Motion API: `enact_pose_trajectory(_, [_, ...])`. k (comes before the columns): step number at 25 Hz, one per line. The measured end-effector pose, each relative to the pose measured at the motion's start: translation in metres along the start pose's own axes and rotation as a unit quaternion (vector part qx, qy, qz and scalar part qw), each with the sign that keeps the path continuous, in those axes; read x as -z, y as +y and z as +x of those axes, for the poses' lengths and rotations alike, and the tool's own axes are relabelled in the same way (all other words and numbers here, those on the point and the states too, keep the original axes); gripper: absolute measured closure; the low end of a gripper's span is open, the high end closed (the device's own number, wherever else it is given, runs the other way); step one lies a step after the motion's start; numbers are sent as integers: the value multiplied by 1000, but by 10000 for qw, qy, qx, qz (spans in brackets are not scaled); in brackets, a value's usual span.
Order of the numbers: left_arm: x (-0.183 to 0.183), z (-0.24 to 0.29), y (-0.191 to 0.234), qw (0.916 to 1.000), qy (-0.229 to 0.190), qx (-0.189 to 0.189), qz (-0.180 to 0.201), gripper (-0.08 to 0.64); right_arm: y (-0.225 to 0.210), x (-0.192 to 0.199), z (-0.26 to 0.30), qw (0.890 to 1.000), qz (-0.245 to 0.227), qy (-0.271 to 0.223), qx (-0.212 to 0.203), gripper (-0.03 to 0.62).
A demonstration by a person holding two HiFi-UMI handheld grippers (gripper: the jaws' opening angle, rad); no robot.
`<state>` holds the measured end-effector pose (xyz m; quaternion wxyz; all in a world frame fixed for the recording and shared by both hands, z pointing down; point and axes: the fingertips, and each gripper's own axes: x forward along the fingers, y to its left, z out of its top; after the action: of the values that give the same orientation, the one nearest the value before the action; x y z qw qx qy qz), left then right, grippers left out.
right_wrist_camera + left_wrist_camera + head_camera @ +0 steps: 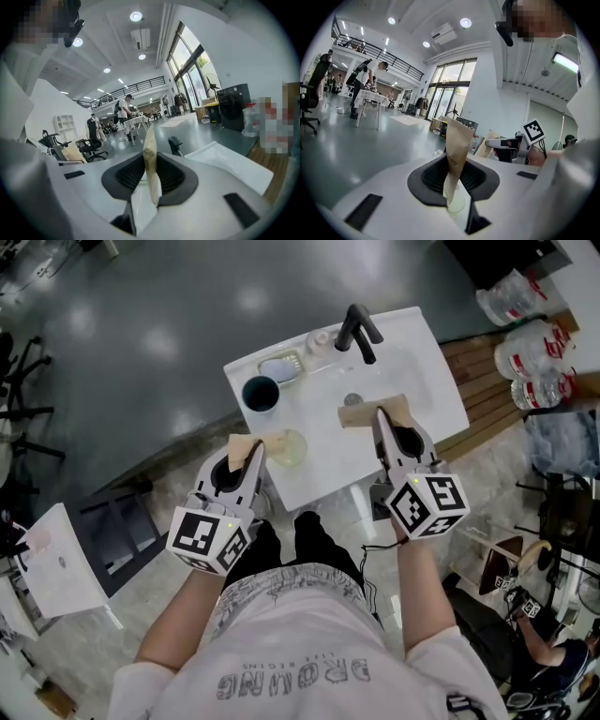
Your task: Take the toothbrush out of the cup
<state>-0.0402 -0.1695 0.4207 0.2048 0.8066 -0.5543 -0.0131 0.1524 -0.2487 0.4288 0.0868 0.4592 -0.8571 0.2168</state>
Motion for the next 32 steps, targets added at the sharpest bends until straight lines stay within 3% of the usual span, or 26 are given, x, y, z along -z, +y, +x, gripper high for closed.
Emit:
enact_pose_trajectory(12, [-58, -27, 8, 9976, -448, -10, 534, 494, 33, -31, -11, 9992, -62, -396, -95, 507])
enact_pose_trajectory(32, [-117, -61, 15, 9910, -908, 171, 973, 494, 79, -75, -32, 9934, -274, -1089, -247, 508])
